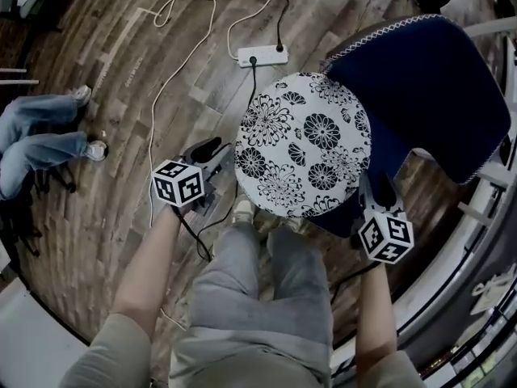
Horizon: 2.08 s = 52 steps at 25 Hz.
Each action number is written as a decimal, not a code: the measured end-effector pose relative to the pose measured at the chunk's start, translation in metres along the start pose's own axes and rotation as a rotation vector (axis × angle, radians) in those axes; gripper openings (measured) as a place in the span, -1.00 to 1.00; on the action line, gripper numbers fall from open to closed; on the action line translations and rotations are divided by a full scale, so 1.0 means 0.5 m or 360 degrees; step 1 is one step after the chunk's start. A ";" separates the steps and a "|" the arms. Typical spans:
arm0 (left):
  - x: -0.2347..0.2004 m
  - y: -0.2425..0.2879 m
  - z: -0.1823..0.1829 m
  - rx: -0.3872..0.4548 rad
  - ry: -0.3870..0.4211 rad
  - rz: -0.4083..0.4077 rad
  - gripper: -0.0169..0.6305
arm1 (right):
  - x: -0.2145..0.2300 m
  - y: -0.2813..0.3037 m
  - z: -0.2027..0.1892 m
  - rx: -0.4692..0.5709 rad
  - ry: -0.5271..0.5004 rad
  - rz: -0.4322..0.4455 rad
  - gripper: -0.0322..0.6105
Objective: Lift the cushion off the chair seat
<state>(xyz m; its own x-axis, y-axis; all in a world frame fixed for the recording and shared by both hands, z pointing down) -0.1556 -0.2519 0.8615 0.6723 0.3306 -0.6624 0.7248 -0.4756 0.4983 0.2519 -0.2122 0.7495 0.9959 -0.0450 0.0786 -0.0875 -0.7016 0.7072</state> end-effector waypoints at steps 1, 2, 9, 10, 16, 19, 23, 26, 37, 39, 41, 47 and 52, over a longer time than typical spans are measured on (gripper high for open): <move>-0.015 0.013 -0.015 -0.0005 -0.0026 -0.0005 -0.53 | 0.007 0.014 -0.014 -0.0011 0.0010 -0.0006 -0.39; -0.027 0.024 -0.029 -0.0012 -0.0037 -0.0011 -0.53 | 0.014 0.026 -0.028 -0.0020 0.0021 -0.0009 -0.38; -0.099 0.093 -0.126 -0.0071 -0.0132 -0.0035 -0.43 | 0.046 0.100 -0.122 -0.0074 0.0097 0.0011 -0.22; -0.107 0.101 -0.138 -0.0081 -0.0152 -0.0046 -0.40 | 0.048 0.108 -0.133 -0.0084 0.0104 0.0015 -0.21; -0.116 0.155 -0.179 -0.0160 -0.0126 -0.0134 -0.34 | 0.046 0.160 -0.192 -0.0159 0.0137 0.0012 -0.20; -0.101 0.174 -0.189 -0.0188 -0.0079 -0.0168 -0.42 | 0.043 0.173 -0.207 -0.0171 0.0139 0.0004 -0.44; -0.085 0.190 -0.198 -0.0191 -0.0055 -0.0203 -0.93 | 0.039 0.181 -0.215 -0.0138 0.0161 0.0012 -0.77; -0.081 0.198 -0.208 -0.0190 -0.0056 -0.0214 -0.94 | 0.031 0.184 -0.217 -0.0123 0.0075 0.0012 -0.86; 0.018 0.121 -0.134 -0.0064 0.0076 -0.0115 -0.94 | -0.021 0.059 -0.103 0.0080 -0.0057 0.0135 -0.88; 0.051 0.095 -0.103 -0.0028 0.0134 -0.0081 -0.94 | -0.047 0.027 -0.071 0.0122 -0.0078 0.0177 -0.88; 0.095 0.059 -0.066 0.0013 0.0162 -0.0053 -0.94 | -0.077 -0.015 -0.033 0.0160 -0.0088 0.0215 -0.88; 0.260 -0.039 0.003 0.0015 0.0229 -0.0028 -0.94 | -0.148 -0.166 0.078 0.0259 -0.0084 0.0350 -0.88; 0.394 -0.120 0.042 0.0016 0.0289 -0.0034 -0.94 | -0.187 -0.316 0.210 0.0394 -0.0218 0.0475 -0.88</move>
<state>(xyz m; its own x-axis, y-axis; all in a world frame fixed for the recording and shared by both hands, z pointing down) -0.0698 -0.1752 0.6894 0.6736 0.4819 -0.5605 0.7383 -0.4749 0.4790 0.1752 -0.1721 0.5565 0.9230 -0.3550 0.1487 -0.3815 -0.7927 0.4755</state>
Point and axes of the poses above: the fingertips, and each gripper's own axes: y forward along the fingers, x to its right, z out of its top, the point moved 8 cm from there along -y, backward along the fingers, and after that the axes turned 4 degrees about -z, right-handed, at the moved point
